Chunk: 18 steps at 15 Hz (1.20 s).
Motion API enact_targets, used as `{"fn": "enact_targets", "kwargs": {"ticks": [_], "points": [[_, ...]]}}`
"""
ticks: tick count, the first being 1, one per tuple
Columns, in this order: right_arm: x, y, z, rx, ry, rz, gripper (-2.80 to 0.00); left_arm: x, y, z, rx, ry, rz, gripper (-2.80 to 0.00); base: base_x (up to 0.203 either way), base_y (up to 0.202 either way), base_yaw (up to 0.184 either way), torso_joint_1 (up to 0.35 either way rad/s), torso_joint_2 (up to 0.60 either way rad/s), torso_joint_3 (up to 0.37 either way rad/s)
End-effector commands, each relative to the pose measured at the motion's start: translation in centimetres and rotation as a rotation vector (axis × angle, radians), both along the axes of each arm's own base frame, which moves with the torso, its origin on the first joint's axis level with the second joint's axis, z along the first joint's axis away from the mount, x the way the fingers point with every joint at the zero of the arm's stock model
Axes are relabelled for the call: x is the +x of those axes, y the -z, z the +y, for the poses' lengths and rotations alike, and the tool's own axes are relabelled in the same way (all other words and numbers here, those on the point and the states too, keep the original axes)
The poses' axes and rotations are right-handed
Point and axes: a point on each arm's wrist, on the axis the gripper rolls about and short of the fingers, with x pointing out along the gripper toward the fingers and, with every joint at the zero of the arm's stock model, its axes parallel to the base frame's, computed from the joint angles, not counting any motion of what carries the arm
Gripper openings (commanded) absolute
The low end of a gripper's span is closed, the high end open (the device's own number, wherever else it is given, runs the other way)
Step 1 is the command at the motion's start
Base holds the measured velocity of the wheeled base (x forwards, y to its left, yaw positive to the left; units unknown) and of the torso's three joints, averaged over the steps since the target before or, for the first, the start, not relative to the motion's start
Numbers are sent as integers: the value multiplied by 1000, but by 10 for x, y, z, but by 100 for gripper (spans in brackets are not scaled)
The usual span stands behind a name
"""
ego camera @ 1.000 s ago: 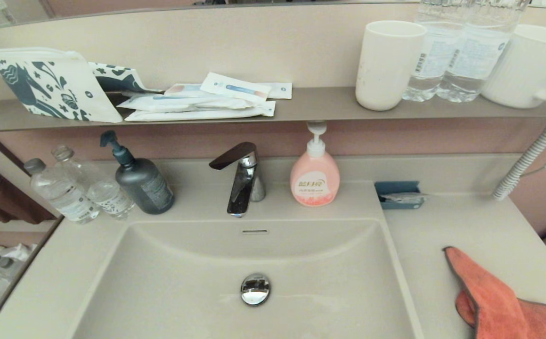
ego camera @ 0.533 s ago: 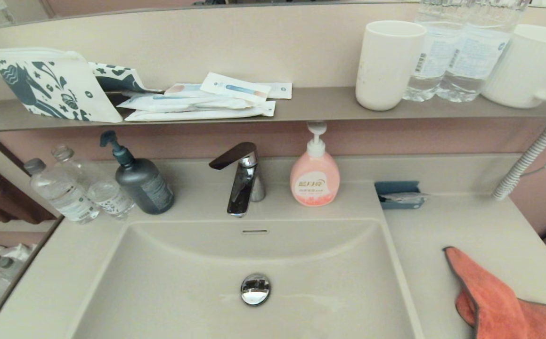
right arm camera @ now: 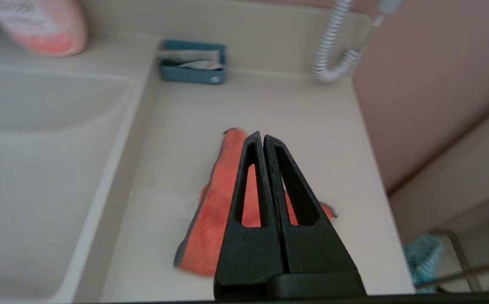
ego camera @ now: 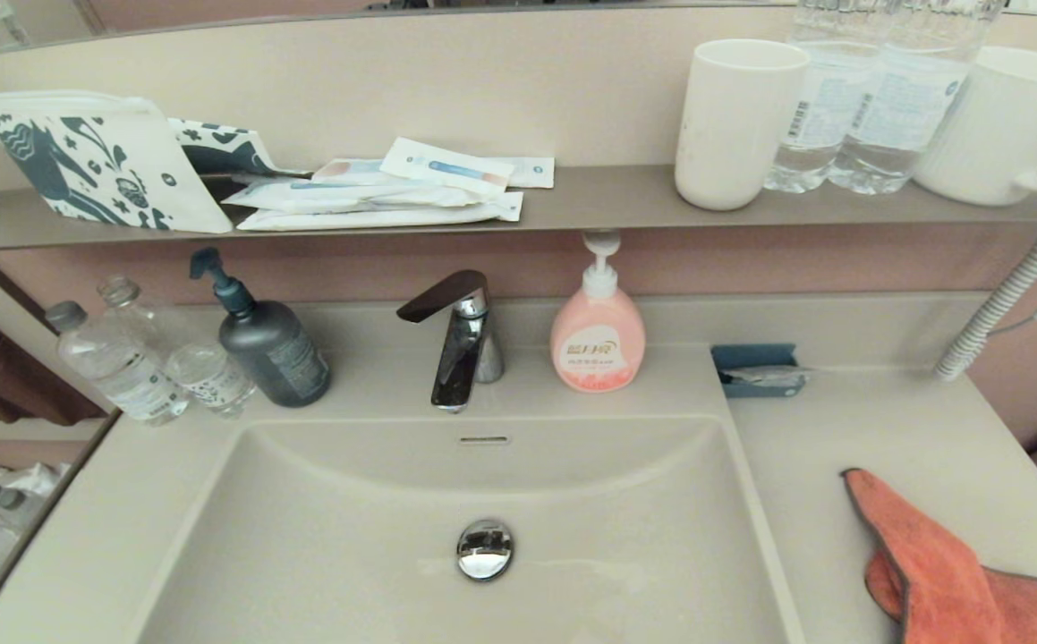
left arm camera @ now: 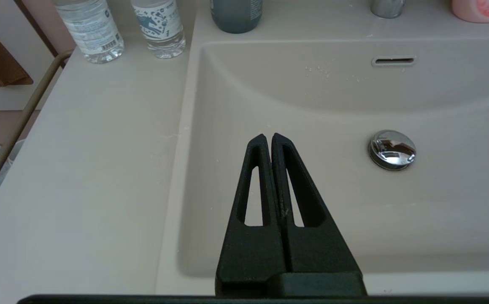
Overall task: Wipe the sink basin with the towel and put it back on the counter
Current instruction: Pick up the cloth
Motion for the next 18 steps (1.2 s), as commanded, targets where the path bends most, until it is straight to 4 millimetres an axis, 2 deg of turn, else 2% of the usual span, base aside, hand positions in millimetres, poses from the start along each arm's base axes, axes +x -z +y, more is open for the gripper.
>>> {"fn": "enact_targets", "kwargs": {"ticks": [1, 4, 6, 7, 9, 12, 14, 18], "points": [[39, -23, 0, 22, 44, 169, -280, 0, 0, 0, 0, 0, 1, -280, 0, 0, 0, 0, 0, 0], [91, -37, -2, 51, 125, 353, -280, 0, 0, 0, 0, 0, 1, -280, 0, 0, 0, 0, 0, 0], [125, -37, -7, 41, 182, 515, -280, 0, 0, 0, 0, 0, 1, -280, 0, 0, 0, 0, 0, 0], [135, -33, -9, 26, 194, 633, -280, 0, 0, 0, 0, 0, 1, -280, 0, 0, 0, 0, 0, 0], [149, -23, -10, 0, 176, 868, -280, 0, 0, 0, 0, 0, 1, -280, 0, 0, 0, 0, 0, 0], [169, -3, -7, -59, 89, 1061, -280, 0, 0, 0, 0, 0, 1, -280, 0, 0, 0, 0, 0, 0], [177, 9, -6, -132, 3, 1160, -280, 0, 0, 0, 0, 0, 1, -280, 0, 0, 0, 0, 0, 0], [180, 23, -4, -252, -156, 1277, -280, 0, 0, 0, 0, 0, 1, -280, 0, 0, 0, 0, 0, 0]]}}
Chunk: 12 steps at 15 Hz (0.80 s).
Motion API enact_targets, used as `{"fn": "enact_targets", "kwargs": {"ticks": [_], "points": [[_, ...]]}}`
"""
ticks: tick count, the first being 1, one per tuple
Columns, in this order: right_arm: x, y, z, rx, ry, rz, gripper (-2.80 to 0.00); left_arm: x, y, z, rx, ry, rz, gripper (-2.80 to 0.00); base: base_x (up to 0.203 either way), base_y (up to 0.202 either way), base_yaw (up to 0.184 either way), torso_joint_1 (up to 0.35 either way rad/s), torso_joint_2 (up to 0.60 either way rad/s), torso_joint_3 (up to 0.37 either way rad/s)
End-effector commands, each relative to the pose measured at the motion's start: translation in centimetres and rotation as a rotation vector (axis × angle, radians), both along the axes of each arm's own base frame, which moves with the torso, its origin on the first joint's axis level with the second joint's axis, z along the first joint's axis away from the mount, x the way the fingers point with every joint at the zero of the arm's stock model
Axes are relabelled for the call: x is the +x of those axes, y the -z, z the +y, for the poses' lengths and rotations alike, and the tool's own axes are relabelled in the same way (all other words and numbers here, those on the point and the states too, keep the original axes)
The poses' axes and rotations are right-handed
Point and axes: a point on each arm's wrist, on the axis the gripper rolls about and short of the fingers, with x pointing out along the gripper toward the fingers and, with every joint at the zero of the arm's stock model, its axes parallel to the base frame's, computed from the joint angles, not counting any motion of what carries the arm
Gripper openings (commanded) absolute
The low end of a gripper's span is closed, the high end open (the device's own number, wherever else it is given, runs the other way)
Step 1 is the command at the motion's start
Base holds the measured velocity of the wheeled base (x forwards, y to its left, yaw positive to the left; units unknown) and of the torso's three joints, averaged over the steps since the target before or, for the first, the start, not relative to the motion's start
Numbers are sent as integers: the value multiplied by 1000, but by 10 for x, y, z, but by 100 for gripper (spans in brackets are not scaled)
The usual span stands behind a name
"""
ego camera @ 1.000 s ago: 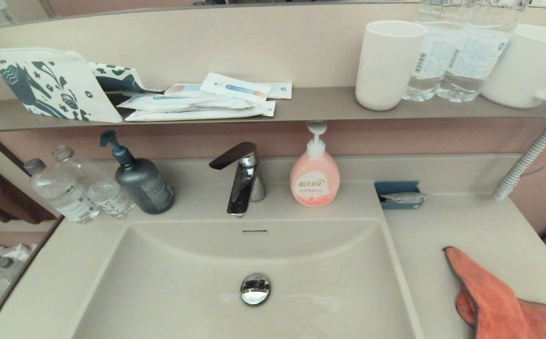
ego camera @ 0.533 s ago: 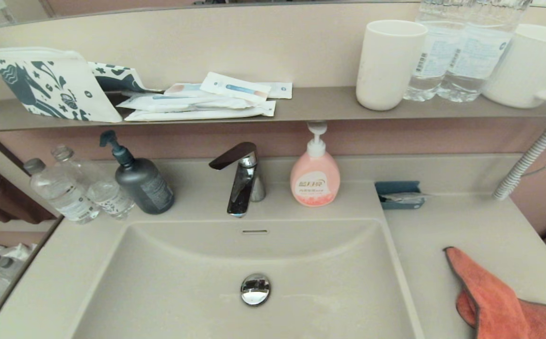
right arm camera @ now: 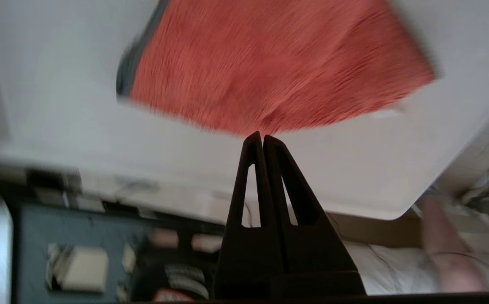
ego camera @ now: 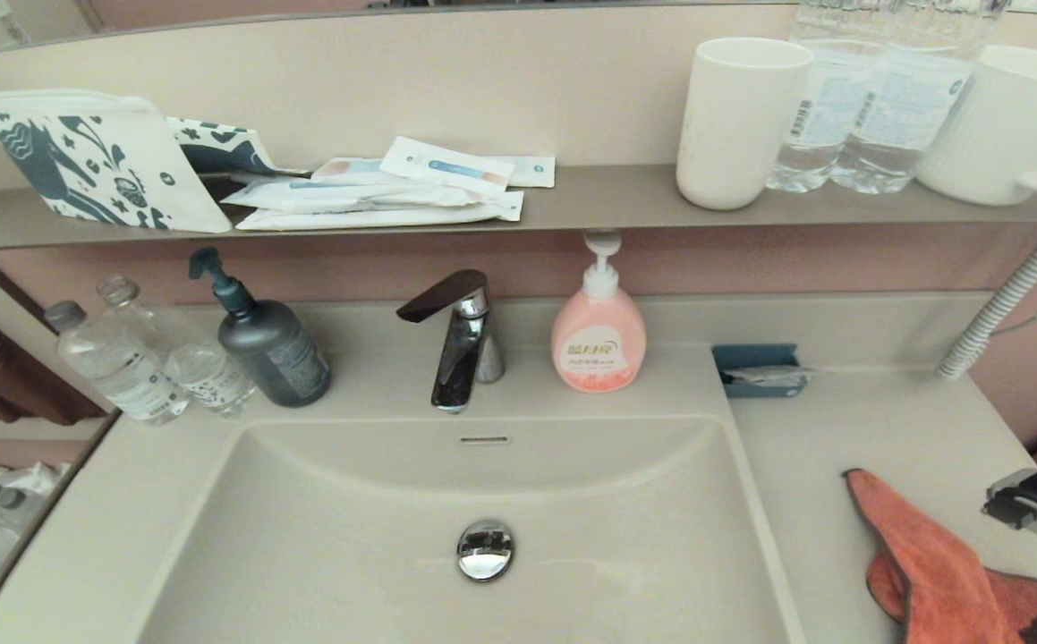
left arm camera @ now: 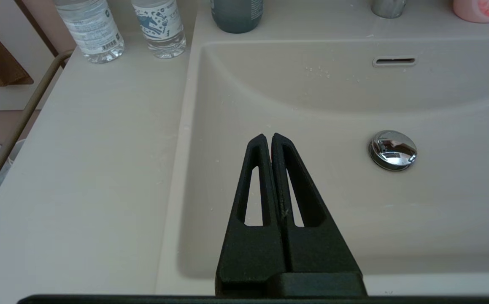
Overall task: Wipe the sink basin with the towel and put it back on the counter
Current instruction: Pick up the cloth
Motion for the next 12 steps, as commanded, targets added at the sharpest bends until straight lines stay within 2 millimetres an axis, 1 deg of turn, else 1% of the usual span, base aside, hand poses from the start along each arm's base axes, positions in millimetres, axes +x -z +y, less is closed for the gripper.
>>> {"fn": "enact_targets", "kwargs": {"ticks": [1, 4, 7, 9, 10, 12], "points": [[8, 12, 2, 20, -86, 81, -280, 0, 0, 0, 0, -1, 2, -280, 0, 0, 0, 0, 0, 0], [14, 19, 3, -6, -192, 120, -280, 0, 0, 0, 0, -1, 2, -280, 0, 0, 0, 0, 0, 0], [16, 18, 1, -58, -321, 116, -280, 0, 0, 0, 0, -1, 2, -280, 0, 0, 0, 0, 0, 0], [20, 13, 0, -94, -377, 95, -280, 0, 0, 0, 0, -1, 2, -280, 0, 0, 0, 0, 0, 0], [20, 12, -1, -124, -399, 98, 0, 0, 0, 0, 0, -1, 2, -280, 0, 0, 0, 0, 0, 0], [25, 13, -1, -175, -414, 99, 0, 0, 0, 0, 0, -1, 0, -280, 0, 0, 0, 0, 0, 0]]}}
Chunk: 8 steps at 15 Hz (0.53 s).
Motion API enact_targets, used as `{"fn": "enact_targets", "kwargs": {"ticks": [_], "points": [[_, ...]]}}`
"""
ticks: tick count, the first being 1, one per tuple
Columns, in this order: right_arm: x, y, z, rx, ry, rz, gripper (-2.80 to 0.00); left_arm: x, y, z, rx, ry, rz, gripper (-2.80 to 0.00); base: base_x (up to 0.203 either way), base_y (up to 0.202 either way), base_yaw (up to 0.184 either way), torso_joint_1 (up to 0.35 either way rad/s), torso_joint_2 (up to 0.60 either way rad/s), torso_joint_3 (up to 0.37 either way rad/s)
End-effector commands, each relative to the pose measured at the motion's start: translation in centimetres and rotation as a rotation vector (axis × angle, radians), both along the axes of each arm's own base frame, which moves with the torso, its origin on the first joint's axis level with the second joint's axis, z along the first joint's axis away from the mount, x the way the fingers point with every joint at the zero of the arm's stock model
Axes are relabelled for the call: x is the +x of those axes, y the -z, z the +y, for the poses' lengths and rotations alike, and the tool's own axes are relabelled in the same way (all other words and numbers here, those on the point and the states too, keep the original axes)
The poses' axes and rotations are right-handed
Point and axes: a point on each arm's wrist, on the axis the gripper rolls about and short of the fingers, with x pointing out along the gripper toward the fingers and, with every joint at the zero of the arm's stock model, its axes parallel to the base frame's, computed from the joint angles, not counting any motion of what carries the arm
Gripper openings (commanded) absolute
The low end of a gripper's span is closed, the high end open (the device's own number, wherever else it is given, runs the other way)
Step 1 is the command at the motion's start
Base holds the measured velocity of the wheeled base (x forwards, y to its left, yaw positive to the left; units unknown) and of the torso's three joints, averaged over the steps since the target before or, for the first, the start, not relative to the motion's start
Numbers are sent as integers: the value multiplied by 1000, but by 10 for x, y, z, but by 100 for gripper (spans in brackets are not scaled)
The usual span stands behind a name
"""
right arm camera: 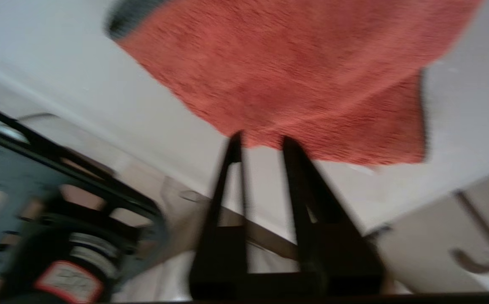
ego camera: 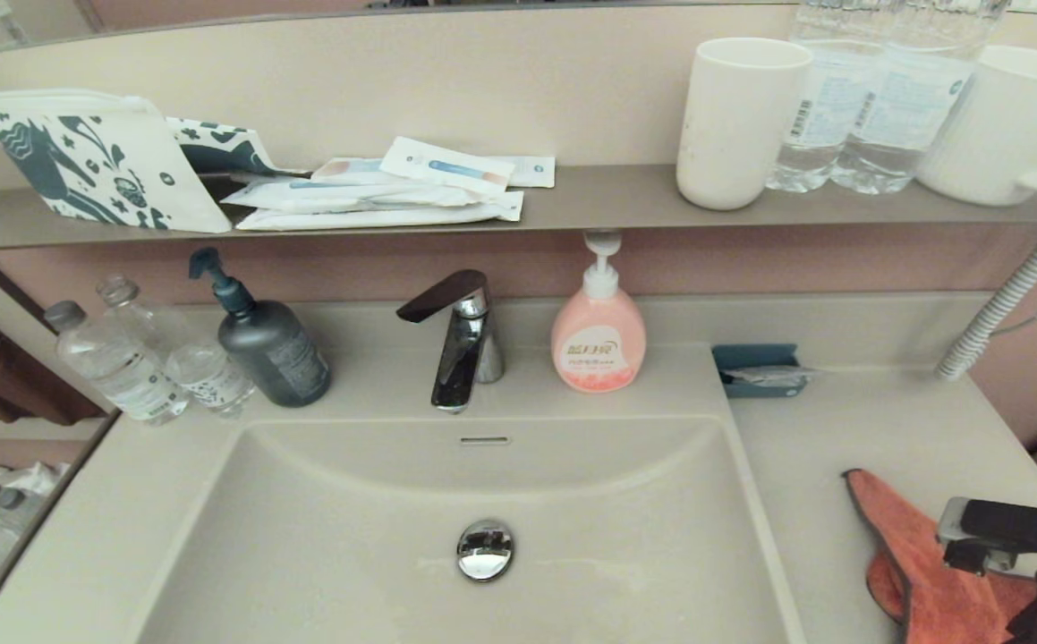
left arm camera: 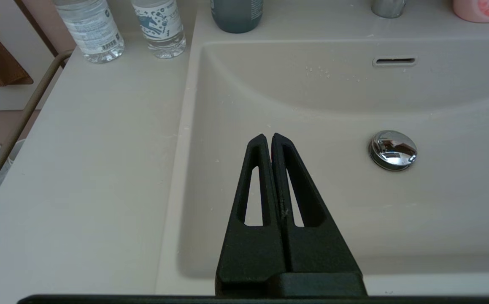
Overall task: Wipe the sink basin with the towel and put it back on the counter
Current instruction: Pick up the cloth
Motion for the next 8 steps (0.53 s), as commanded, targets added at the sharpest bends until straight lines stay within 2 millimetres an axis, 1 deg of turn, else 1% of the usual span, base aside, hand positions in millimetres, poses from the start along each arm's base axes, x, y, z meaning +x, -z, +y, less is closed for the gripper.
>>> {"fn": "enact_targets", "kwargs": {"ticks": [1, 5, 8], "points": [[6, 0, 0, -14, -8, -27, 0, 0, 0, 0, 0, -1, 1, -280, 0, 0, 0, 0, 0, 0], [10, 3, 0, -44, -17, -23, 0, 0, 0, 0, 0, -1, 1, -280, 0, 0, 0, 0, 0, 0], [14, 6, 6, -46, -53, -21, 0, 0, 0, 0, 0, -1, 1, -280, 0, 0, 0, 0, 0, 0]]}}
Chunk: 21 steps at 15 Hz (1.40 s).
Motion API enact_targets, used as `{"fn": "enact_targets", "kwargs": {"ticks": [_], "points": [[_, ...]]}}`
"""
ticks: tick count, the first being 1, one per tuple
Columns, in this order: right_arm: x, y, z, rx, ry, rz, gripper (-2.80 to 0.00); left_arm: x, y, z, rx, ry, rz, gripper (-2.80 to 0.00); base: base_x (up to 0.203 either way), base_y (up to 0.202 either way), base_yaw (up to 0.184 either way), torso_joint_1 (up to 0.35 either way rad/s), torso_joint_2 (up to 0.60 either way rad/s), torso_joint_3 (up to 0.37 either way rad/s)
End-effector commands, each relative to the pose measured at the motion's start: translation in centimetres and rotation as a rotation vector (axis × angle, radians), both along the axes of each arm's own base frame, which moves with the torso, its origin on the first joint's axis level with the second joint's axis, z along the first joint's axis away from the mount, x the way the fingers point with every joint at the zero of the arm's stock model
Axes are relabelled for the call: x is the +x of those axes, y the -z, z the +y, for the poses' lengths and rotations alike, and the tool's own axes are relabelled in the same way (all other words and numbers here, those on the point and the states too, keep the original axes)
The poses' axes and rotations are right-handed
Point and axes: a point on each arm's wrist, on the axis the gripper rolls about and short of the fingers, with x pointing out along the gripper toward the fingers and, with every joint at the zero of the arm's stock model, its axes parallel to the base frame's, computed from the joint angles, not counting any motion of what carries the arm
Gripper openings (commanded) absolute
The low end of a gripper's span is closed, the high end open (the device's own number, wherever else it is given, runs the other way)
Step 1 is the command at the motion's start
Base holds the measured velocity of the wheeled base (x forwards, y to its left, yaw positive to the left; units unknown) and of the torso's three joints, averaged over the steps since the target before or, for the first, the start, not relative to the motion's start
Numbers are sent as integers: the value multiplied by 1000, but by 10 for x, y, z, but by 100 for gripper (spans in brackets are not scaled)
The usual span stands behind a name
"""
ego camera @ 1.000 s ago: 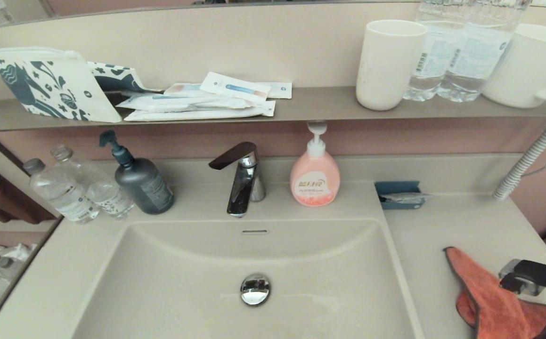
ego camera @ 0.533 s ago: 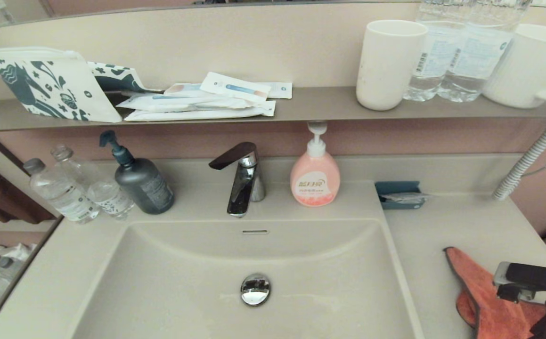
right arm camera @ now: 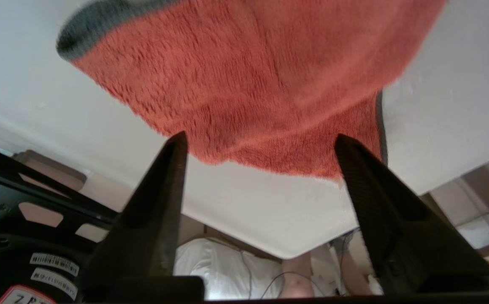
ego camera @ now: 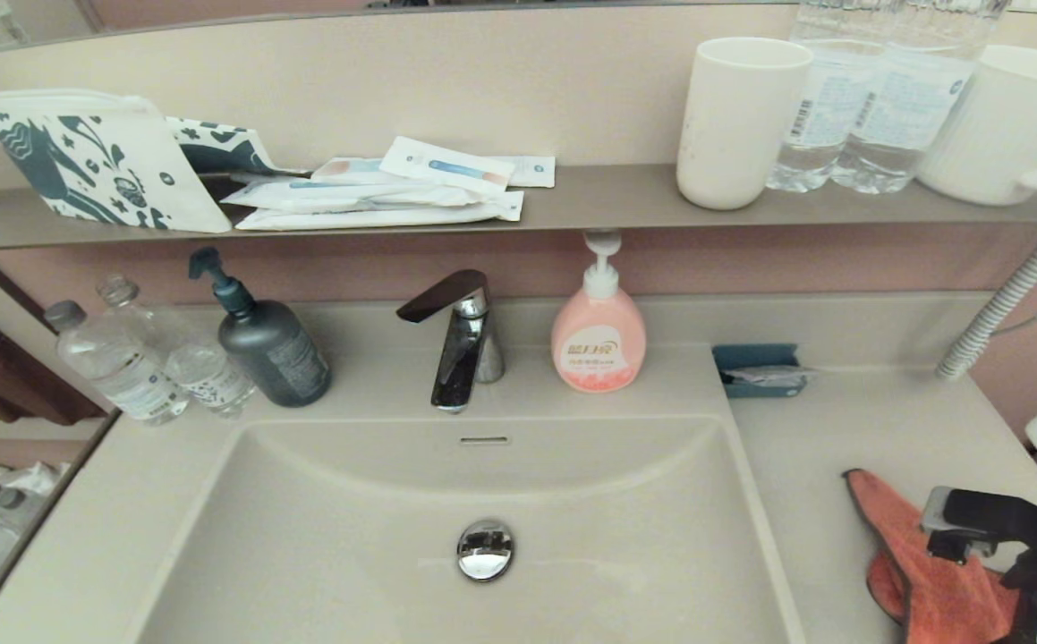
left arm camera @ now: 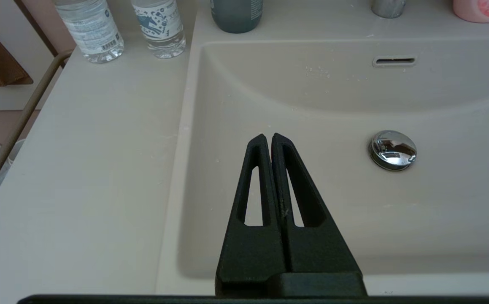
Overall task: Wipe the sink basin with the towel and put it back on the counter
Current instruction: Pick up the cloth
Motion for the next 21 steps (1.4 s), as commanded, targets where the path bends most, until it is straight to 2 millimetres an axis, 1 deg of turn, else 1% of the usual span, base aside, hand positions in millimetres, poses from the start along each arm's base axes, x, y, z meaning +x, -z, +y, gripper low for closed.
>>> {"fn": "enact_targets", "kwargs": {"ticks": [1, 4, 9, 13, 15, 17, 18, 19, 21], "points": [[2, 4, 4, -6, -30, 24, 0, 0, 0, 0, 0, 0, 1, -280, 0, 0, 0, 0, 0, 0], [9, 12, 4, -69, -41, 62, 0, 0, 0, 0, 0, 0, 1, -280, 0, 0, 0, 0, 0, 0], [31, 30, 5, -93, -42, 52, 0, 0, 0, 0, 0, 0, 0, -280, 0, 0, 0, 0, 0, 0], [54, 48, 11, -91, -54, 7, 0, 0, 0, 0, 0, 0, 1, -280, 0, 0, 0, 0, 0, 0], [55, 49, 17, -91, -75, 2, 0, 0, 0, 0, 0, 0, 1, -280, 0, 0, 0, 0, 0, 0], [55, 49, 19, -89, -81, -2, 0, 0, 0, 0, 0, 0, 1, -280, 0, 0, 0, 0, 0, 0], [54, 49, 19, -90, -83, -1, -237, 0, 0, 0, 0, 0, 1, -280, 0, 0, 0, 0, 0, 0], [54, 48, 19, -90, -84, -2, -280, 0, 0, 0, 0, 0, 1, -280, 0, 0, 0, 0, 0, 0], [52, 47, 18, -89, -81, -8, -280, 0, 0, 0, 0, 0, 1, -280, 0, 0, 0, 0, 0, 0]]}}
